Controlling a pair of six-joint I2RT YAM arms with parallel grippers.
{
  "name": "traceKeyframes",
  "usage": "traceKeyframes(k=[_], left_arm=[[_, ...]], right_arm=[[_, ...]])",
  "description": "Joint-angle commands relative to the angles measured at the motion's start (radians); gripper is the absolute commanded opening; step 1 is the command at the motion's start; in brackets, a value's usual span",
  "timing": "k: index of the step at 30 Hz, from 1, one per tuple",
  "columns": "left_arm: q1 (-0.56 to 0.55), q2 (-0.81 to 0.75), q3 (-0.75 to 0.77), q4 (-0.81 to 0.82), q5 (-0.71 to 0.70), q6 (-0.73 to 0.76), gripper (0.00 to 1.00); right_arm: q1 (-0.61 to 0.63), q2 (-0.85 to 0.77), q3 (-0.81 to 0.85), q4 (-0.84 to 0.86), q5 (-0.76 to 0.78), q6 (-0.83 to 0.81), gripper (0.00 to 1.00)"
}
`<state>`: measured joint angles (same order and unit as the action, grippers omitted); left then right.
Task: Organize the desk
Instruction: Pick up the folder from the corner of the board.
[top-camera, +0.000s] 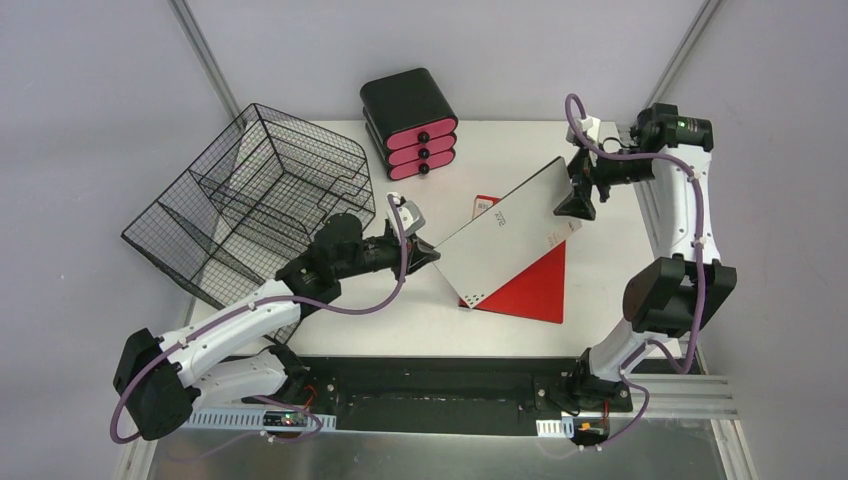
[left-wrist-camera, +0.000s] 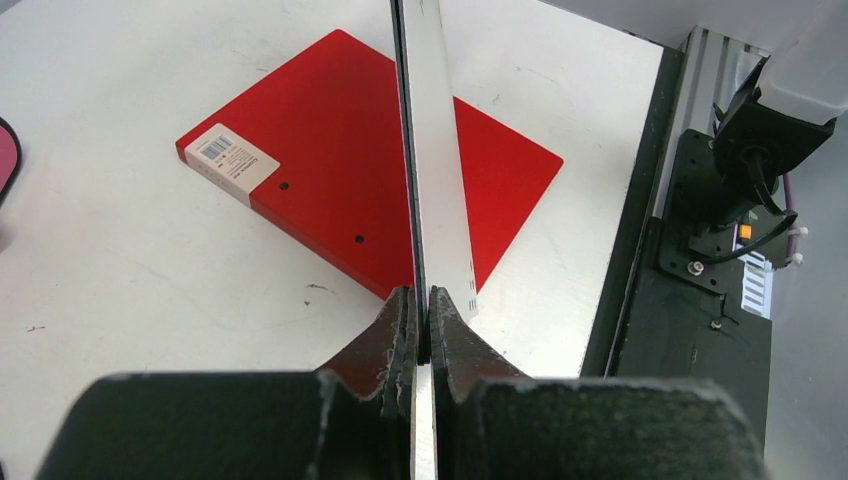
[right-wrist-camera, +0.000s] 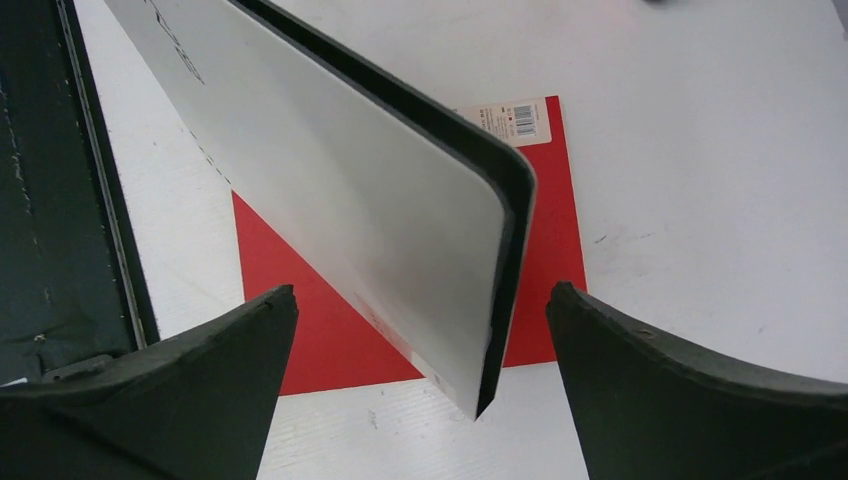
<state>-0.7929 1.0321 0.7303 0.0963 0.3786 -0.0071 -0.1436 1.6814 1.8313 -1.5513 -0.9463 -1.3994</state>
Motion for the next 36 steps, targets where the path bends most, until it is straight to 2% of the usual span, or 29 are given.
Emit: traceKeyframes(k=[1,5,12,17,20,22,27,31,32,36], left_arm=[[-0.008,-0.028,-0.032,-0.022,0.023,0.051,0.00],[-0.008,-0.035,-0.044,-0.016,0.021,0.046,0.00],[-0.007,-0.041,-0.045,-0.018,0.020,0.032,0.00],[-0.007,-0.052,-0.041,-0.035,-0.007,0.028,0.00],[-0.007,-0.061,-0.042,-0.043,-0.046,0.011,0.05],[-0.006,-0.068,-0.037,-0.056,-0.072,0.010,0.14],[-0.007,-0.101,0.007,-0.102,-0.117,0.010,0.49],[-0.006,-0.150,0.057,-0.143,-0.122,0.010,0.90],[-0.006,-0.163,0.066,-0.143,-0.116,0.009,0.98],[-0.006,-0.181,0.127,-0.159,-0.051,0.021,0.99]], right_arm=[[0.022,0.007,0.060,-0.119,-0.012,-0.120,0.99],[0.045,0.010,0.034,-0.210,-0.042,-0.226,0.96],[0.104,-0.058,-0.070,-0.211,-0.026,-0.292,0.64],[0.111,-0.098,-0.078,-0.211,-0.003,-0.293,0.33],[0.110,-0.126,-0.094,-0.210,0.014,-0.296,0.04],[0.111,-0.148,-0.114,-0.211,0.023,-0.308,0.00],[0.115,-0.202,-0.128,-0.211,0.045,-0.303,0.00],[0.140,-0.246,-0.126,-0.210,0.084,-0.250,0.00],[0.165,-0.253,-0.126,-0.211,0.101,-0.232,0.00],[0.261,-0.269,-0.118,-0.211,0.182,-0.133,0.00]])
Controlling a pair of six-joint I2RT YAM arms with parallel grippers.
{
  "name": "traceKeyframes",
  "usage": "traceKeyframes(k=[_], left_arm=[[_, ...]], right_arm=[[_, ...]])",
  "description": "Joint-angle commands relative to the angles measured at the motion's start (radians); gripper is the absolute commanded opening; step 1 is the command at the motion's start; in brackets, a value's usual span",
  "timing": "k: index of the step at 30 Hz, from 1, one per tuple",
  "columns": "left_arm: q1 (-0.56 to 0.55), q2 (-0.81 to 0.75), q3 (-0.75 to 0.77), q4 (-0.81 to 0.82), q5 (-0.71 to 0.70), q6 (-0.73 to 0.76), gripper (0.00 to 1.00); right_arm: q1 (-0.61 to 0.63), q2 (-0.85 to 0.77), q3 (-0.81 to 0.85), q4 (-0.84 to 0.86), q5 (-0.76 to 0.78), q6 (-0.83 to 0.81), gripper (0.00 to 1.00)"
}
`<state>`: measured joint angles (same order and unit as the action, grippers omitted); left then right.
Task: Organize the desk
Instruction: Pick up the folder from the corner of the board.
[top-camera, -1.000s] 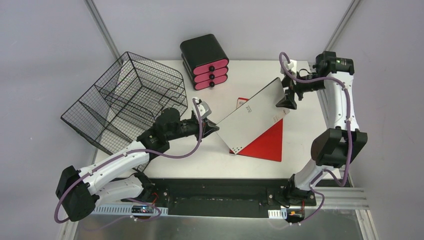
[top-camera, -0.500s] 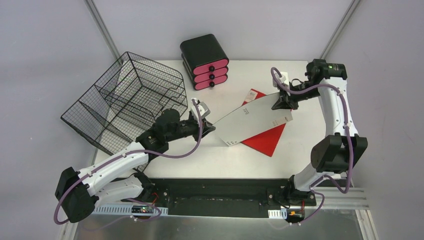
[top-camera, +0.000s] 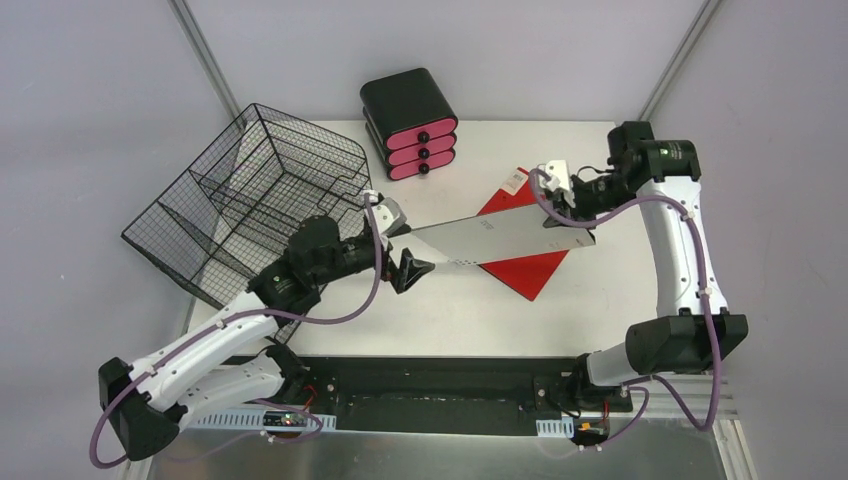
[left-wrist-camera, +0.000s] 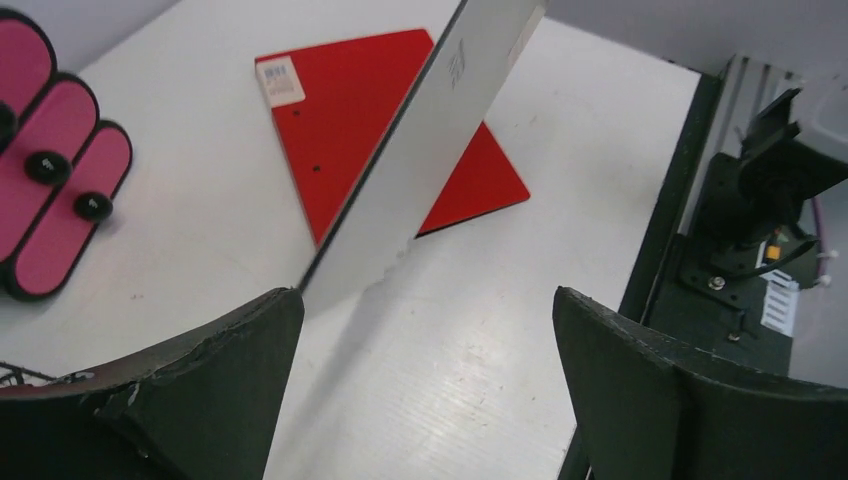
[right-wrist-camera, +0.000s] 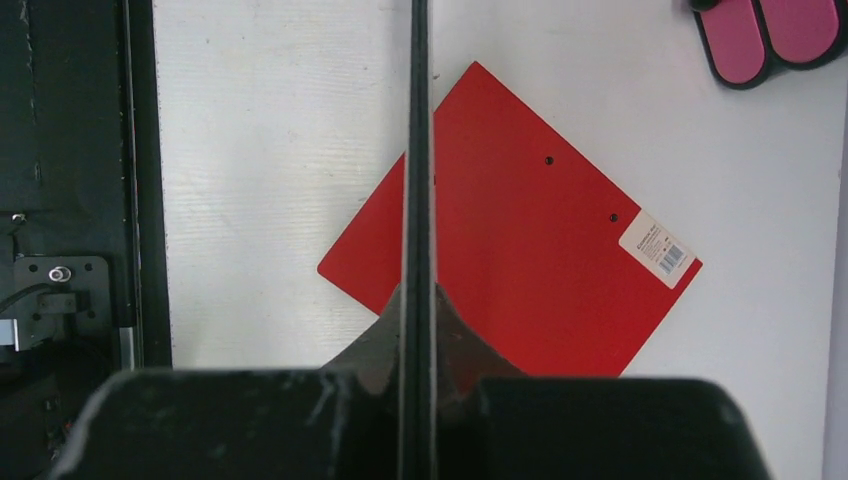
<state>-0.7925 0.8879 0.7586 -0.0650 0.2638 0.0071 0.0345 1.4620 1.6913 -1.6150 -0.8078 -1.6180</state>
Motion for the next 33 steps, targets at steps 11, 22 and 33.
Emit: traceKeyframes(k=[11,22,33], left_arm=[[-0.022,0.267,0.425,-0.129,0.421,0.137,0.95],[-0.078,0.499,0.604,-0.179,0.387,0.262,0.80],[-0.086,0.564,0.630,-0.249,0.355,0.303,0.00]], right_arm=[[0.291,-0.063,0.090,-0.148,0.143,0.295,0.00],[0.350,-0.058,0.099,-0.147,0.159,0.342,0.00],[0.360,-0.071,0.097,-0.148,0.132,0.352,0.00]])
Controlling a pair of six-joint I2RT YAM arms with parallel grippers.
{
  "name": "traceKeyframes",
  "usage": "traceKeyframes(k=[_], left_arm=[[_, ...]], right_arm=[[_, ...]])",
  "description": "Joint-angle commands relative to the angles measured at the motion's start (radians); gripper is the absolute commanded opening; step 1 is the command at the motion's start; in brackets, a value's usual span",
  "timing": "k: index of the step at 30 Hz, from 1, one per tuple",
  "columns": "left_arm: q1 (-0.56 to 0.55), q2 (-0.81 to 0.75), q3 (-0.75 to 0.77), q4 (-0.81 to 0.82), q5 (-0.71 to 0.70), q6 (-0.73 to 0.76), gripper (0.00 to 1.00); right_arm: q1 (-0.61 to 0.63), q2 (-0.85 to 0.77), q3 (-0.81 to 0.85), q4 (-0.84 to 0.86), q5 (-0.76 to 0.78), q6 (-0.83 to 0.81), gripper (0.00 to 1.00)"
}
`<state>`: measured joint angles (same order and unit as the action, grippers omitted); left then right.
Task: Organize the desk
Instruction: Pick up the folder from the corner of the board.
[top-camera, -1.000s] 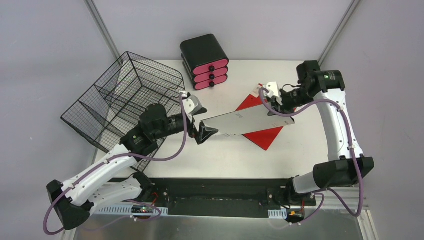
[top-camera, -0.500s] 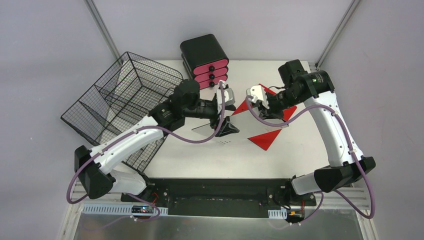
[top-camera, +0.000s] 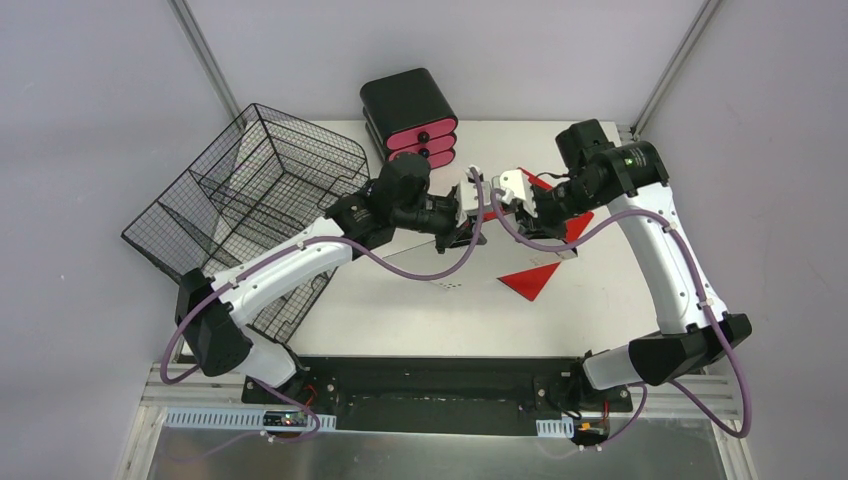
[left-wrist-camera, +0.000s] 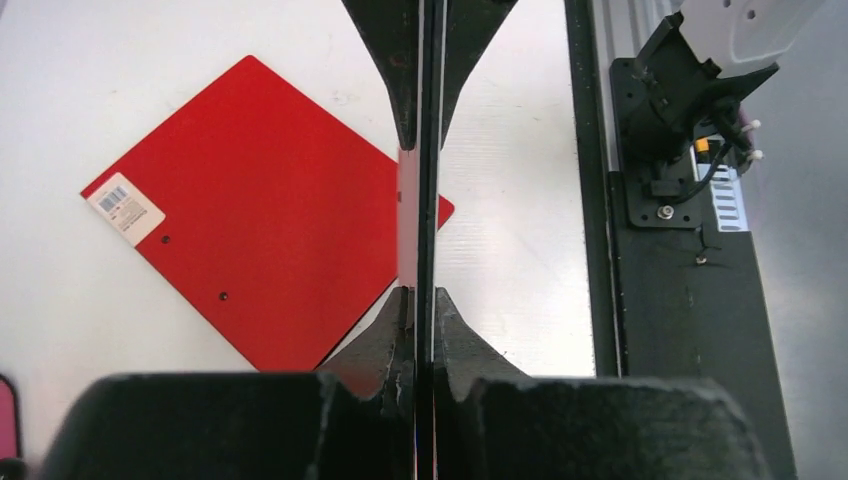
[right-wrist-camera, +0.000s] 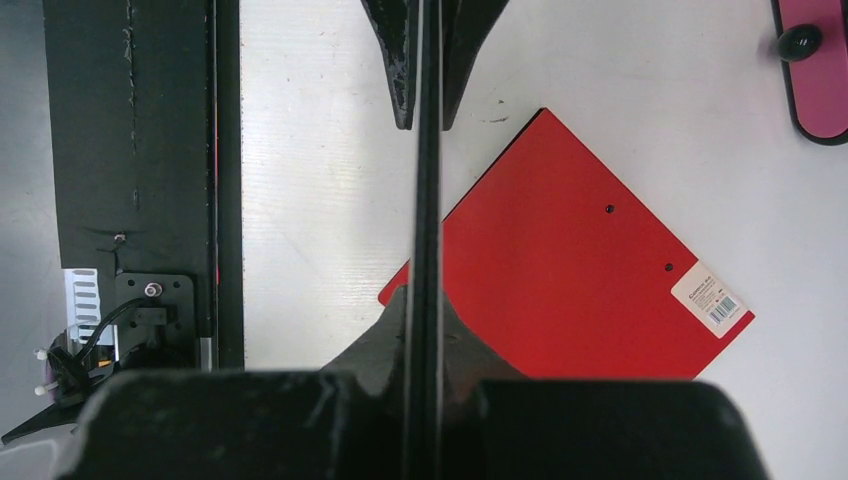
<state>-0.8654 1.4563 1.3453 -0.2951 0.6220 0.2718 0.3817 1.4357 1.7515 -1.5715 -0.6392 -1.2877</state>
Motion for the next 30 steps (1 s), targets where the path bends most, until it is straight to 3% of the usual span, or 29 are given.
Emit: traceKeyframes(k=[1,3,4,6,8,12,19,23,30], left_arm=[[-0.012,-0.007,0.044,-0.023,-0.005,0.035,0.00],[-0.013,-0.025,0.037,-0.019,-0.017,0.024,0.00],[-0.013,-0.038,0.029,-0.013,-0.029,0.011,0.00],[-0.010,-0.077,0.001,0.005,-0.043,-0.004,0.00],[-0.001,-0.130,-0.039,0.038,-0.049,-0.027,0.00],[0.053,-0.260,-0.103,0.077,-0.040,-0.110,0.00],[0.203,-0.404,-0.092,-0.073,0.086,-0.212,0.00],[0.219,-0.469,-0.041,-0.202,0.047,-0.213,0.00],[0.236,-0.549,0.047,-0.360,-0.139,-0.239,0.00]], right_arm=[[0.013,-0.048,0.037,-0.191,-0.039,0.023,0.00],[0.013,-0.052,0.038,-0.191,-0.049,0.037,0.06],[0.013,-0.055,0.040,-0.191,-0.057,0.053,0.23],[0.013,-0.065,0.051,-0.190,-0.067,0.078,0.69],[0.011,-0.080,0.068,-0.189,-0.071,0.099,0.97],[-0.001,-0.100,0.155,-0.189,-0.084,0.164,1.00],[-0.068,-0.104,0.339,-0.166,-0.101,0.292,0.99],[-0.110,-0.088,0.312,-0.143,-0.145,0.315,0.99],[-0.118,-0.105,0.171,-0.041,-0.268,0.365,0.99]])
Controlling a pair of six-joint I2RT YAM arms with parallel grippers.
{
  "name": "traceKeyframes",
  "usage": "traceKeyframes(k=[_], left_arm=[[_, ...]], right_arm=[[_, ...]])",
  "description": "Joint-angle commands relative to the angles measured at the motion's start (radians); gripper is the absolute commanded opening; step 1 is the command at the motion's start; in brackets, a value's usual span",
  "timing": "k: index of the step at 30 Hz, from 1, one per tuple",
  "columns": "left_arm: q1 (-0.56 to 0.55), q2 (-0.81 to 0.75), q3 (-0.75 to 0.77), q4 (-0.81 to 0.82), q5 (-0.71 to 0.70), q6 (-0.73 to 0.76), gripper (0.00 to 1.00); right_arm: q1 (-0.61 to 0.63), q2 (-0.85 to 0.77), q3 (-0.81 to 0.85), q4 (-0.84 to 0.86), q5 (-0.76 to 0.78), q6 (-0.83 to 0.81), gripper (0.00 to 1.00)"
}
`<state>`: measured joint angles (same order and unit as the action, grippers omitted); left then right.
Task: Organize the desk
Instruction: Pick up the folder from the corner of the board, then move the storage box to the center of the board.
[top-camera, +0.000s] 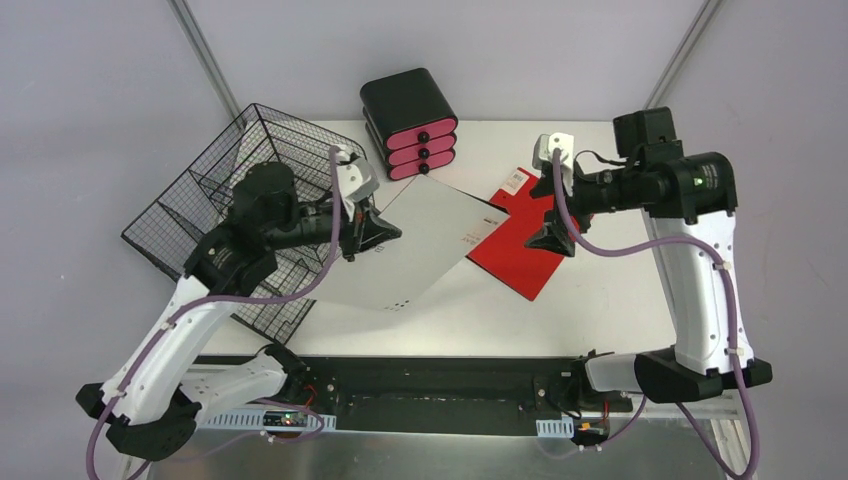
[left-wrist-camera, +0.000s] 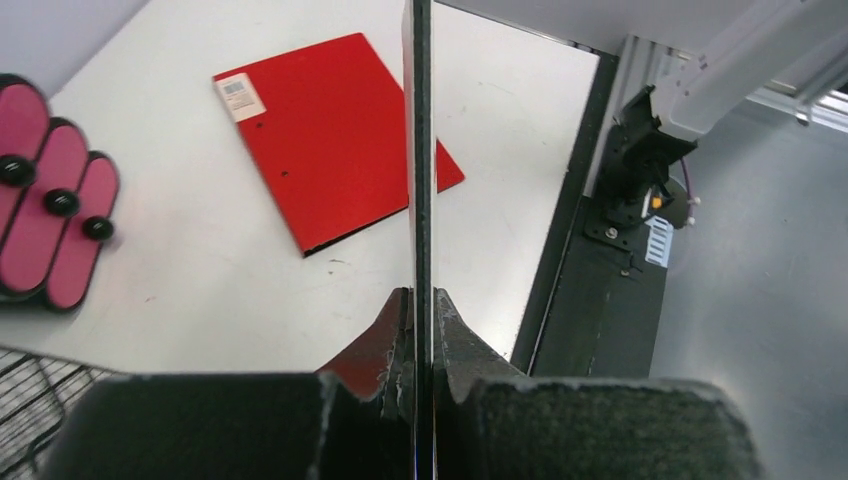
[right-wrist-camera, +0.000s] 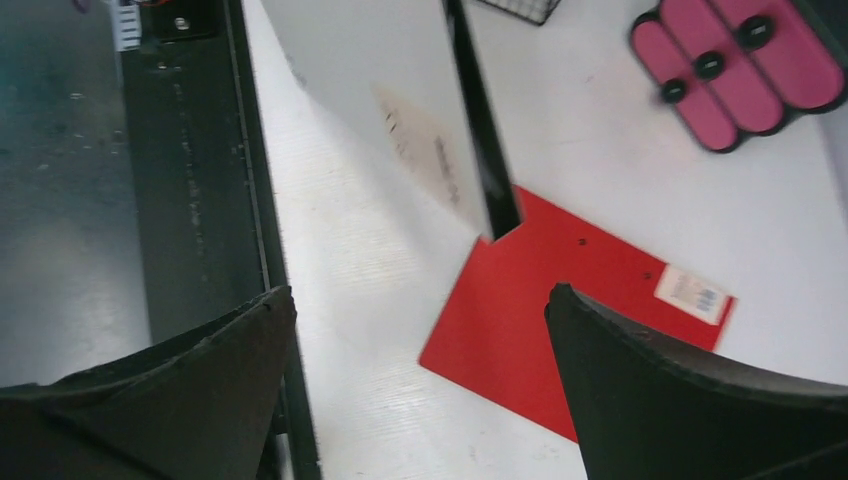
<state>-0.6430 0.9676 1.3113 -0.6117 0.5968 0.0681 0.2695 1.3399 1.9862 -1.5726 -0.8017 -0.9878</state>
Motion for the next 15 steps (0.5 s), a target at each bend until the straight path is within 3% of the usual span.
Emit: traceKeyframes(k=[1,5,11,15], left_arm=[[0.013,-0.080,0.078,-0.052,-0.140,-0.039,0.00],[0.014,-0.198,0.037,-0.048,-0.142,0.006,0.00],[0.014,-0.252,0.055,-0.088,-0.044,0.003,0.00],[0.014,-0.293,0.009,-0.051,-0.071,-0.043,0.00]], right_arm=[[-0.006,-0.016,-0.085,-0.014,-0.114,0.078,1.00],[-0.006,-0.045,-0.201,0.085,-0.148,0.115,0.99],[0.025,-0.011,-0.278,0.018,-0.328,-0.031,0.99],[0.081,-0.003,-0.331,0.032,-0.445,-0.058,1.00]])
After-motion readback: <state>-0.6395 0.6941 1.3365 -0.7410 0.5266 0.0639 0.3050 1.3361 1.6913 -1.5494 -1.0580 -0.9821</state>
